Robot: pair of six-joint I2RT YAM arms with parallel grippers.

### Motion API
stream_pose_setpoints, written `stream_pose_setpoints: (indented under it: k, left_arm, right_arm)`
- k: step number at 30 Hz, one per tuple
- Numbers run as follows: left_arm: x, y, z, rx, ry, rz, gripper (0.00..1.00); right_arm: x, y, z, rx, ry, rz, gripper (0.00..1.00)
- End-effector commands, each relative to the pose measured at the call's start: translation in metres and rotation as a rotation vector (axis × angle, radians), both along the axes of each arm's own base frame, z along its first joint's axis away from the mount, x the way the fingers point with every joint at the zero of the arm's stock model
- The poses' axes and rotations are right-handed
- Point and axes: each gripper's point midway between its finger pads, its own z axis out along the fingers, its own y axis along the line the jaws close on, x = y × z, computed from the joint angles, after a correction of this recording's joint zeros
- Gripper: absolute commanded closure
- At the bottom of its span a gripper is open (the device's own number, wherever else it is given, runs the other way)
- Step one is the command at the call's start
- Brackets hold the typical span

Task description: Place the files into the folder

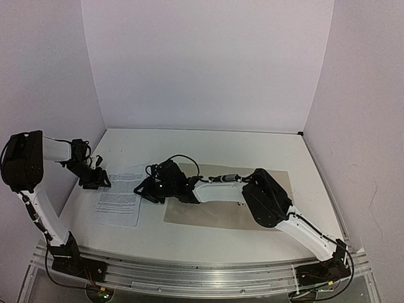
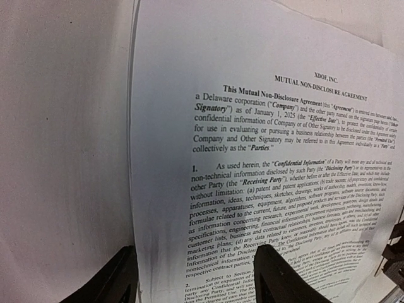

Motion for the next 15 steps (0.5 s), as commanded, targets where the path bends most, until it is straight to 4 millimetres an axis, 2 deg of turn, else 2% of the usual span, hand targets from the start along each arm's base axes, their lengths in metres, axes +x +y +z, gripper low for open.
stream_pose_setpoints:
  k: [1, 5, 8, 10, 13, 15]
  left_arm:
    - [0.001, -0.003, -0.004, -0.02, 0.017, -0.02, 0.37]
    - [0.0, -0.004, -0.004, -0.027, 0.019, -0.024, 0.37]
    - [0.0, -0.004, -0.004, -0.028, 0.019, -0.024, 0.37]
    - [-0.001, -0.005, -0.003, -0.03, 0.019, -0.025, 0.37]
    - [0.0, -0.004, 0.003, -0.026, 0.008, -0.031, 0.33]
    - [0.003, -0.004, 0.013, -0.023, -0.014, -0.039, 0.3]
  right_arm:
    - [0.005, 0.015, 0.001, 0.068, 0.011, 0.017, 0.7]
    - [0.006, 0.018, 0.001, 0.085, 0.01, 0.017, 0.77]
    - [0.004, 0.017, -0.002, 0.087, 0.023, 0.021, 0.91]
    - [0.004, 0.018, 0.006, 0.101, 0.011, 0.027, 1.0]
    - [0.006, 0.019, 0.03, 0.12, -0.035, 0.029, 1.0]
    - [0.009, 0.018, 0.052, 0.136, -0.071, 0.021, 1.0]
